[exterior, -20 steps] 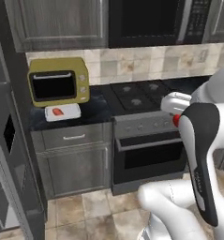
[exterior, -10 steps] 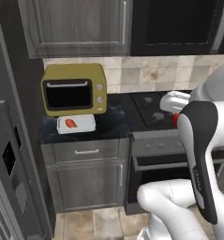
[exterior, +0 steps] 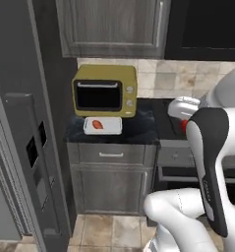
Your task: Take the sweet potato and tomato out of the freezer and place them in the tupperware container on the counter. Then put the tupperware containing the vegetables back in the freezer.
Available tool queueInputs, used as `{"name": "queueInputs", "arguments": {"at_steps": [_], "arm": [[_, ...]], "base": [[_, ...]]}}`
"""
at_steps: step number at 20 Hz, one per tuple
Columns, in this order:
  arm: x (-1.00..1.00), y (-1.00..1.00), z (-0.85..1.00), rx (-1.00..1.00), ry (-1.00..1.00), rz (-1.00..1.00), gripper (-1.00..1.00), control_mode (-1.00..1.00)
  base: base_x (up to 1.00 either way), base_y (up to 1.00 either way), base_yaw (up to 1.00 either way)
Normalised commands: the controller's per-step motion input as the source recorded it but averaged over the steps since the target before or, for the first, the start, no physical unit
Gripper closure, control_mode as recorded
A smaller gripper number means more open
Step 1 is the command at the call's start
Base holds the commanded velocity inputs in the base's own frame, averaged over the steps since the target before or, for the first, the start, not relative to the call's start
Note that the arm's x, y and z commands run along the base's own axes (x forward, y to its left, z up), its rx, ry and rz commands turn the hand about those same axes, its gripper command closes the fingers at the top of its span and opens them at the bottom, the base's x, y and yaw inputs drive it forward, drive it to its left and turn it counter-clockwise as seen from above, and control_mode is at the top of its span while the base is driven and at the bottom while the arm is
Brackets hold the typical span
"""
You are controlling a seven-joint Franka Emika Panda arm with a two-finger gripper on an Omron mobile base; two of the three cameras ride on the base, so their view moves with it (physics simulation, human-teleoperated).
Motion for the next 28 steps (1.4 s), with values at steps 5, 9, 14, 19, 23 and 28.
{"name": "queueInputs", "arguments": {"at_steps": [5,9,14,19,23,28], "arm": [[0.0,0.0,0.0,0.0,0.0,0.0,1.0,1.0],[0.0,0.0,0.0,0.0,0.0,0.0,1.0,1.0],[0.0,0.0,0.0,0.0,0.0,0.0,1.0,1.0],[0.15,0.1,-0.21,0.03,0.03,0.09,1.0,-1.0],[0.68,0.08,-0.55,0.05,0.06,0.18,1.0,-1.0],[0.83,0.01,-0.67,0.01,0.08,0.12,1.0,-1.0]], "base": [[0.7,0.0,0.29],[0.85,0.0,0.26],[0.45,0.1,0.26],[0.22,0.15,0.15],[0.0,0.0,0.0],[0.0,0.0,0.0]]}}
